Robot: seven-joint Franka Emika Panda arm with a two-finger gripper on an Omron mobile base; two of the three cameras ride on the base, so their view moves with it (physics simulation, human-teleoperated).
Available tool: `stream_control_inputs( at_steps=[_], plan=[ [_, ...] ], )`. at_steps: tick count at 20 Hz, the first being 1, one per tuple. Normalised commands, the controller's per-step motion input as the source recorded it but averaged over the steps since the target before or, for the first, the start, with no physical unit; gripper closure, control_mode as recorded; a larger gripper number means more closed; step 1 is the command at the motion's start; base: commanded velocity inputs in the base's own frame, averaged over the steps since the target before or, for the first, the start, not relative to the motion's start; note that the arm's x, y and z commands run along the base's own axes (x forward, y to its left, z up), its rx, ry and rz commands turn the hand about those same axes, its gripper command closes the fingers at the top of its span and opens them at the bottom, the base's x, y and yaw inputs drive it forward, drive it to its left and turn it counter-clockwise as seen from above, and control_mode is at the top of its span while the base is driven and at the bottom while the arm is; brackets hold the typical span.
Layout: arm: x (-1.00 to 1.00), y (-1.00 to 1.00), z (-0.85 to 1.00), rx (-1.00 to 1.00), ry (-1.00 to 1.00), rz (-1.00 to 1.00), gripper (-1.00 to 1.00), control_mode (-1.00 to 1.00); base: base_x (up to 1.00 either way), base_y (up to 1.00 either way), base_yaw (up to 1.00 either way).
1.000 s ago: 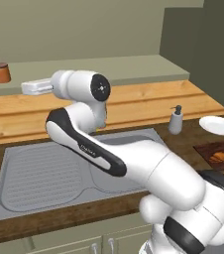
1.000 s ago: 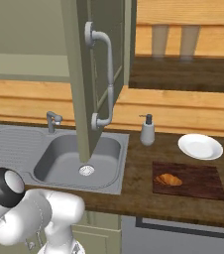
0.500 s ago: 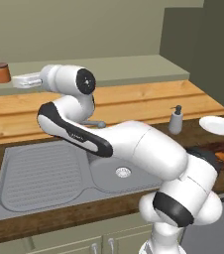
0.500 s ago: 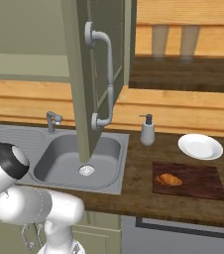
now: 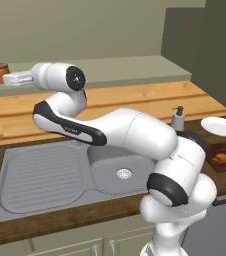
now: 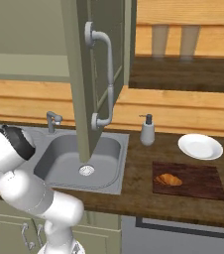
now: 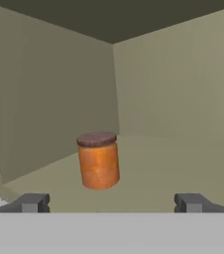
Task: From the different types of pastries on the counter, select a croissant and place it on the cutting board. Then retrieve a jar of jam from the cabinet and place it alongside the croissant on the cutting board.
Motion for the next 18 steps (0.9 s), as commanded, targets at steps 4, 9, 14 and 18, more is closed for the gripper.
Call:
stream_control_inputs(
  at_steps=[4,9,14,18],
  plan=[
    [0.1,0.0,0.23,0.0,-0.02,0.0,-1.0,-1.0,0.0,0.0,0.0],
    [0.2,0.22,0.01,0.0,0.03,0.0,-1.0,-1.0,0.0,0.0,0.0],
    [0.4,0.26,0.0,0.0,0.0,0.0,-1.0,-1.0,0.0,0.0,0.0],
    [0.28,0.41,-0.12,-0.02,0.01,0.01,-1.0,-1.0,0.0,0.0,0.0]
  ],
)
